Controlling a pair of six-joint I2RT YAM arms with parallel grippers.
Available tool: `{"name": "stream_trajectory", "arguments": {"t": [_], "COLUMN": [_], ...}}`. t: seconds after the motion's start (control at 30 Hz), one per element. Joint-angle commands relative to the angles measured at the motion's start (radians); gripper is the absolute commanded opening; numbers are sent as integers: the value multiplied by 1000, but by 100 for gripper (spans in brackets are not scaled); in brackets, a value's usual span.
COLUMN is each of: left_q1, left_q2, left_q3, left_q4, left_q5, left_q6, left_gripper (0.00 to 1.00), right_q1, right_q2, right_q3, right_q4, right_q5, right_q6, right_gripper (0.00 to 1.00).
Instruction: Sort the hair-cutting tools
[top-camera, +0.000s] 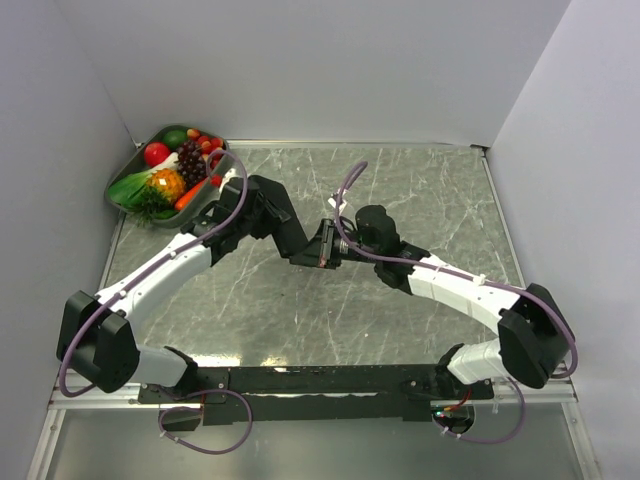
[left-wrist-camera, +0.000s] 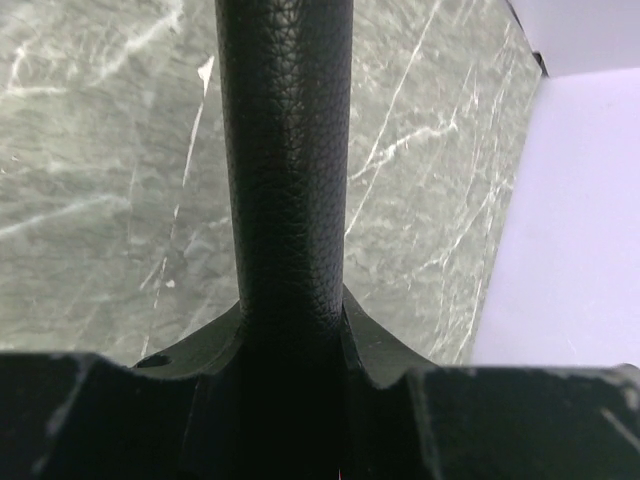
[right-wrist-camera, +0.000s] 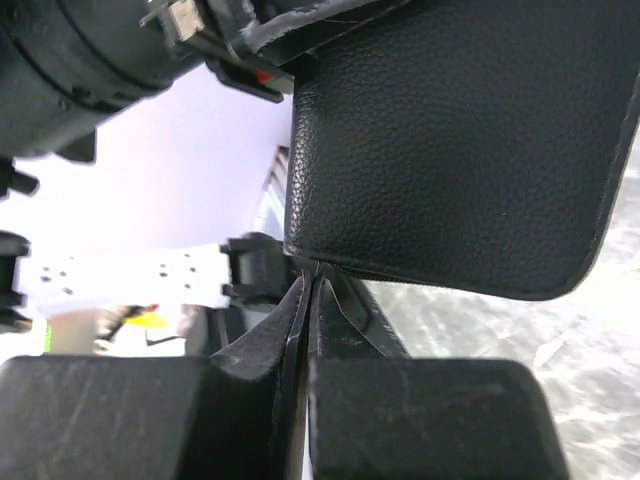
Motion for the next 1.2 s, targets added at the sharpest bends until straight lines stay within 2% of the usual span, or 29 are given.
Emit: {"name": "stream_trajectory", "arguments": {"t": [0.0,0.2,0.4,0.57,0.67,0.87,1.0,1.17], "left_q1": [26,27,30,32,35,61,69,69], "left_q2": [-26,-20,-8,40,31,2,-9,-23], "left_q3": [80,101,143,190,163,152,152,121], "left_q4": [104,104,101,70,88,53,22,-27], "left_q5": [-42,-41,65,305,399,547,698,849], "left_q6": [1,-19,-23,31,56,152,244,346], "left_gripper": [1,1,1,1,1,1,1,1], "right_q1": [3,0,-1,0,-1,1,10,47], "right_q2": [-60,-78,-107,-90,-98,-184,-265,-317], "right_q3": [-16,5,22,66,73,48,31,-15], "right_q4": [-178,-301,-427,-551,-582,-681,-731,-720], "right_q5": [-62,-49,28,77,92,148,191,354], "right_q6": [-145,-247,-383,-517,-599,-728,-790,-857], "right_gripper": [0,0,0,0,0,0,0,0]}}
